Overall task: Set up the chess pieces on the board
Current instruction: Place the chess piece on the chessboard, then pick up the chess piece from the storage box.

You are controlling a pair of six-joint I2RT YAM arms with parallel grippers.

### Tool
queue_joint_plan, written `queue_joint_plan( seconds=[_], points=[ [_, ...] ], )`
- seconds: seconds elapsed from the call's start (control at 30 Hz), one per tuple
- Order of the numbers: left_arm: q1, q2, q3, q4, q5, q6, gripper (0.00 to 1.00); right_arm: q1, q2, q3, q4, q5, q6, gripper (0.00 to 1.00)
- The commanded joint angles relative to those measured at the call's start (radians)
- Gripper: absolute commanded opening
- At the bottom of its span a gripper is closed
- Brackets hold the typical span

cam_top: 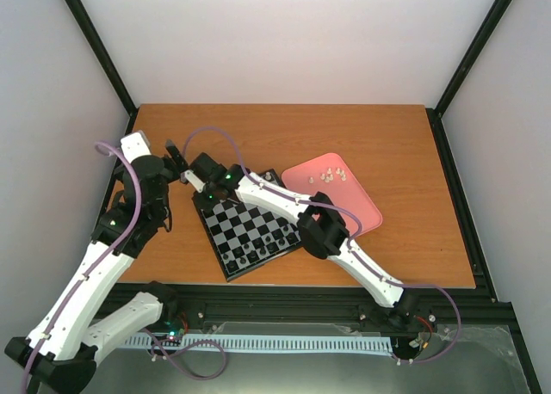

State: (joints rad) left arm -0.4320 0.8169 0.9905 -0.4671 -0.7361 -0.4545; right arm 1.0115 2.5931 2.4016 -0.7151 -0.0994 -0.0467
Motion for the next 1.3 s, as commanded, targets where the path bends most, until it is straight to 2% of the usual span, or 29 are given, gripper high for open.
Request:
queue_joint_plan(
  seconds=[0.0, 0.3, 0.57, 1.07, 1.17, 1.27],
  points=[
    [0.007, 0.006, 0.007, 0.017, -0.007, -0.011, 1.0, 0.006, 0.039, 0.032, -0.017, 0.02, -0.012, 0.12],
    [0.007, 0.007, 0.005, 0.019, -0.005, -0.012, 1.0, 0.007, 0.043, 0.028, -0.03, 0.016, -0.012, 0.16],
    [0.007, 0.011, 0.009, 0.018, -0.008, -0.007, 1.0, 0.007, 0.014, 0.025, -0.028, -0.029, -0.031, 0.32],
    [0.007, 0.0, 0.016, 0.016, -0.016, -0.003, 1.0, 0.008, -0.082, 0.025, 0.005, 0.023, -0.055, 0.34],
    [0.007, 0.0, 0.016, 0.015, -0.021, -0.003, 1.0, 0.008, -0.099, 0.024, 0.008, 0.063, -0.065, 0.34],
    [0.007, 0.004, 0.017, 0.015, -0.026, -0.002, 1.0, 0.007, -0.116, 0.015, 0.008, 0.146, -0.08, 0.38]
  ],
)
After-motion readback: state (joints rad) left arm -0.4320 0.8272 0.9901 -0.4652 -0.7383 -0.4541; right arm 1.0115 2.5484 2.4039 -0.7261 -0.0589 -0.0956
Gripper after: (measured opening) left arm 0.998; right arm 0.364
